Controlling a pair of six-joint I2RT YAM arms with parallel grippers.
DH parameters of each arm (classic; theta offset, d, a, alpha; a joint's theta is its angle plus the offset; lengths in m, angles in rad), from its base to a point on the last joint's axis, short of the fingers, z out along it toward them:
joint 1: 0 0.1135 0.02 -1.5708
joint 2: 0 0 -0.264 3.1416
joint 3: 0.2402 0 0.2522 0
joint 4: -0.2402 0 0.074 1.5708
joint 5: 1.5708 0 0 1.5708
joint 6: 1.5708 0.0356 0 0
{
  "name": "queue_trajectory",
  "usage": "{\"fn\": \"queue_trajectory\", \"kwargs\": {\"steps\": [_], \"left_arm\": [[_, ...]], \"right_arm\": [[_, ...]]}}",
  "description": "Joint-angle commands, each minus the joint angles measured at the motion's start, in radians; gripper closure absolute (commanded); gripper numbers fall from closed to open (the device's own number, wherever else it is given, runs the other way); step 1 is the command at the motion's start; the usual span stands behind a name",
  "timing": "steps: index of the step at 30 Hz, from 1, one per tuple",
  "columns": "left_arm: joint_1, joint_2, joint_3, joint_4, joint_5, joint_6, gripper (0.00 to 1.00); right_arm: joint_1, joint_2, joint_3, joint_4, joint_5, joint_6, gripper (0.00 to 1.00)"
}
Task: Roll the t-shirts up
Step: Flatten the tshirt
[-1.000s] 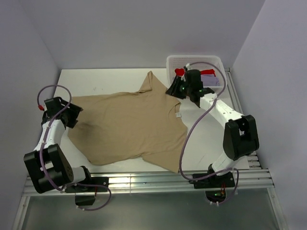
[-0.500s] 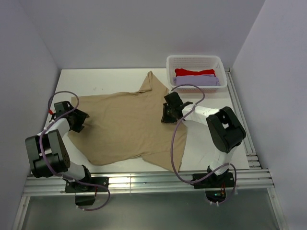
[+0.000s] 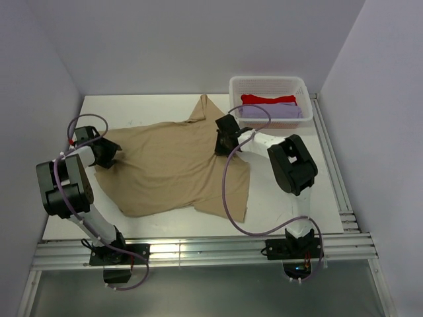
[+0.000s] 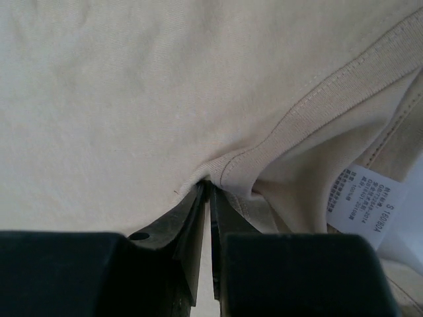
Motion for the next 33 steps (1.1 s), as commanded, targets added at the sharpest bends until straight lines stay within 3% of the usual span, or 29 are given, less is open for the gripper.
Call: {"fn": "queue_trajectory", "kwargs": {"steps": [1,6,10,13,15,18,25,33], "left_arm": [[-0.002,0.126,0.065,0.019,-0.04,0.04,0.37],[-0.004,0.193,0.205,-0.024,-0.036,0.051,0.37],[-0.01,0.137,0.211,-0.008,-0.008,0.052,0.33],[-0.022,0.04,0.15,0.032,0.023,0.049,0.27],[-0.024,-0.036,0.105,0.052,0.047,0.043,0.16],[-0.022,-0.15,0.049,0.094,0.108,0.025,0.11],[-0.038,-0.38,-0.137,0.298,0.202,-0.089,0.08],[-0.088,-0.42,-0.119,0.307,0.191,-0.103,0.08]], "right_arm": [[-0.012,0.094,0.098,-0.114,0.052,-0.003,0.86],[-0.045,0.168,0.277,-0.201,0.047,-0.006,0.86],[-0.048,0.122,0.293,-0.208,0.03,-0.002,0.8],[-0.048,0.015,0.224,-0.178,0.006,0.014,0.72],[-0.04,-0.085,0.163,-0.152,0.01,0.015,0.68],[-0.019,-0.182,0.098,-0.148,0.029,0.021,0.61],[0.049,-0.51,-0.179,-0.146,0.093,0.107,0.52],[0.15,-0.821,-0.485,-0.169,0.136,0.215,0.5]]}}
